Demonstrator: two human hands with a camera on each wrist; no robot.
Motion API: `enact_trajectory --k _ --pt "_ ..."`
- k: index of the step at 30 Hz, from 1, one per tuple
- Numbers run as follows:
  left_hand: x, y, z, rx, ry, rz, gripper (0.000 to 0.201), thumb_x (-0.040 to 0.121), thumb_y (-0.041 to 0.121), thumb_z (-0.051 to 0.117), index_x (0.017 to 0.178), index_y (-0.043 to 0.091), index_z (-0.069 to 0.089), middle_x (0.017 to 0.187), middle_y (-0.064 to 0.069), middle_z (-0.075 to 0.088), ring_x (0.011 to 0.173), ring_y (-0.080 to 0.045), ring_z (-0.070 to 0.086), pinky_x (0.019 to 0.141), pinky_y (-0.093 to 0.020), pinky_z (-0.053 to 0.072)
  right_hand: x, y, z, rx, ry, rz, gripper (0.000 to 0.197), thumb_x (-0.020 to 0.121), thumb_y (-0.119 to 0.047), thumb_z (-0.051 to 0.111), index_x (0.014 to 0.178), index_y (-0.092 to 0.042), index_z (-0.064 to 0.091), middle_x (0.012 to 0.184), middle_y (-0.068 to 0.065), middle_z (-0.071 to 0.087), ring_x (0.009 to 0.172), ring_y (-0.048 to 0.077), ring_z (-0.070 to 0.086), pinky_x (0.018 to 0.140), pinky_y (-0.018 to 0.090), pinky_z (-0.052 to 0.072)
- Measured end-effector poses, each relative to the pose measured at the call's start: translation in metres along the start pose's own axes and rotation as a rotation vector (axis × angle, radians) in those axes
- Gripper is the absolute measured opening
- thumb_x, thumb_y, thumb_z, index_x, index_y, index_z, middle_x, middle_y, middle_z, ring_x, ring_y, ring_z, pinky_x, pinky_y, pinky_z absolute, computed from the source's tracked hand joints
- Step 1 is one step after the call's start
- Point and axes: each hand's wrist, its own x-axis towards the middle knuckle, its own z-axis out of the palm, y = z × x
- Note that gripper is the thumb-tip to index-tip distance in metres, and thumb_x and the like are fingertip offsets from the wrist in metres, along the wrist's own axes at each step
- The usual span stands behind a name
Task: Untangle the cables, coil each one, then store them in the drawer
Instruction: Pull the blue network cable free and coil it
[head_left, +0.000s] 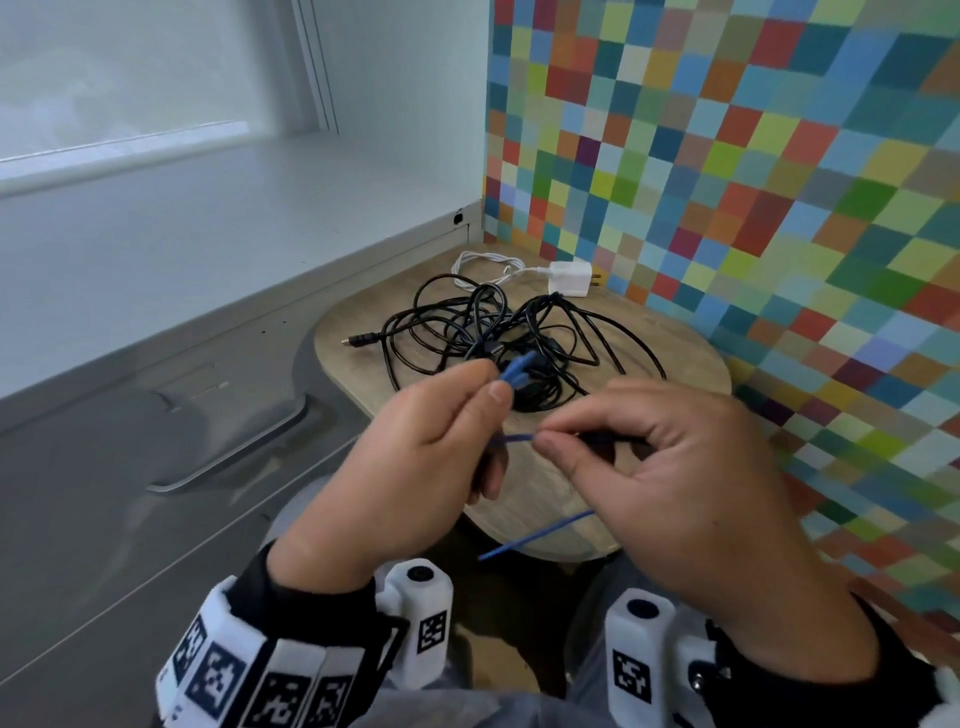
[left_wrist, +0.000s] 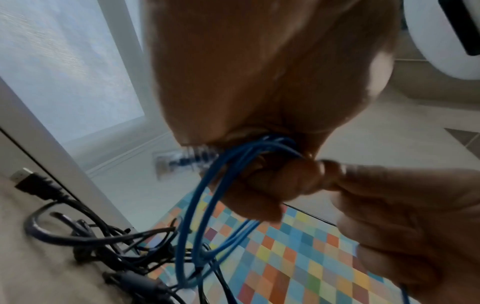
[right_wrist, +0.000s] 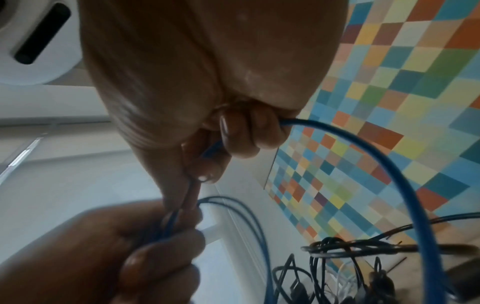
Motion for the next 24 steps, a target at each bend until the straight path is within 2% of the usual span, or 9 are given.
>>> enact_trajectory --k 2,4,9,14,16,18,20,22,24 --pt "0.001 0.001 0.007 -0.012 -0.016 0.019 0.032 0.1 0.037 0.044 0.072 0.023 0.048 0.056 0.005 0.052 0.051 -0.015 0.047 0.053 -0.037 0.041 -0.001 -0.002 0.006 -0.051 -0.044 -0.039 0.004 0.09 -0.032 0.077 0.087 -0.032 0.08 0.077 -0.016 0.069 0.073 0.008 0.067 0.06 0.031 0.055" --pt "0.002 0.0 0.009 -0.034 -0.004 0.017 0.032 0.1 0.036 0.045 0.071 0.022 0.048 0.057 0.009 0.045 0.051 -0.012 0.041 0.05 -0.037 0.038 -0.002 -0.002 0.008 -0.041 -0.019 -0.057 0.004 0.091 -0.031 0.076 0.089 -0.031 0.08 0.078 -0.016 0.07 0.074 0.007 0.068 0.061 0.033 0.056" --pt "0.003 -0.003 -0.001 -0.262 -0.042 -0.136 0.034 0.097 0.036 0.047 0.071 0.024 0.065 0.05 0.007 0.036 0.043 -0.01 0.029 0.046 -0.028 0.034 0.001 0.0 0.0 -0.015 0.122 -0.044 0.001 0.088 -0.025 0.079 0.087 -0.025 0.08 0.08 -0.016 0.072 0.077 0.005 0.069 0.065 0.023 0.055" --pt "0.0 -0.001 -0.003 -0.517 -0.131 -0.204 0.035 0.094 0.032 0.048 0.068 0.015 0.064 0.048 0.004 0.027 0.042 -0.013 0.018 0.043 -0.025 0.026 0.002 0.002 0.002 0.089 0.151 0.016 0.006 0.085 -0.035 0.079 0.087 -0.029 0.078 0.079 -0.019 0.071 0.075 0.005 0.068 0.064 0.016 0.049" --pt "-0.001 -0.001 -0.003 -0.604 -0.145 -0.237 0.034 0.094 0.032 0.049 0.067 0.013 0.061 0.049 0.003 0.024 0.042 -0.012 0.015 0.042 -0.023 0.019 0.0 0.006 0.001 0.08 0.161 0.04 0.017 0.083 -0.045 0.079 0.095 -0.035 0.074 0.083 -0.016 0.068 0.068 0.005 0.061 0.059 0.018 0.045" --pt "0.0 0.001 -0.002 -0.686 -0.13 -0.261 0.034 0.092 0.032 0.05 0.066 0.013 0.06 0.05 0.004 0.022 0.043 -0.009 0.012 0.043 -0.024 0.011 0.0 0.013 0.001 0.084 0.143 0.101 0.04 0.078 -0.058 0.079 0.112 -0.041 0.068 0.097 -0.014 0.063 0.06 0.006 0.049 0.056 0.021 0.039" --pt "0.0 0.003 -0.002 -0.769 -0.118 -0.275 0.034 0.092 0.032 0.05 0.064 0.014 0.059 0.051 0.003 0.019 0.043 -0.008 0.01 0.043 -0.023 0.008 0.001 0.019 0.001 0.111 0.075 0.206 0.064 0.069 -0.065 0.078 0.128 -0.048 0.059 0.114 -0.018 0.063 0.06 -0.001 0.05 0.06 0.021 0.037" --pt "0.0 0.004 -0.003 -0.814 -0.121 -0.285 0.034 0.092 0.032 0.05 0.065 0.014 0.058 0.054 0.002 0.017 0.043 -0.009 0.01 0.042 -0.022 0.008 0.001 0.023 0.003 0.143 -0.007 0.271 0.066 0.069 -0.058 0.08 0.13 -0.051 0.058 0.113 -0.019 0.068 0.059 -0.007 0.053 0.062 0.02 0.038" --pt "0.0 0.003 -0.002 -0.821 -0.141 -0.299 0.034 0.093 0.033 0.05 0.065 0.014 0.058 0.055 0.002 0.017 0.043 -0.01 0.01 0.041 -0.021 0.009 0.001 0.024 0.006 0.198 -0.05 0.279 0.043 0.078 -0.041 0.083 0.118 -0.046 0.068 0.092 -0.016 0.073 0.054 0.0 0.052 0.056 0.026 0.045"
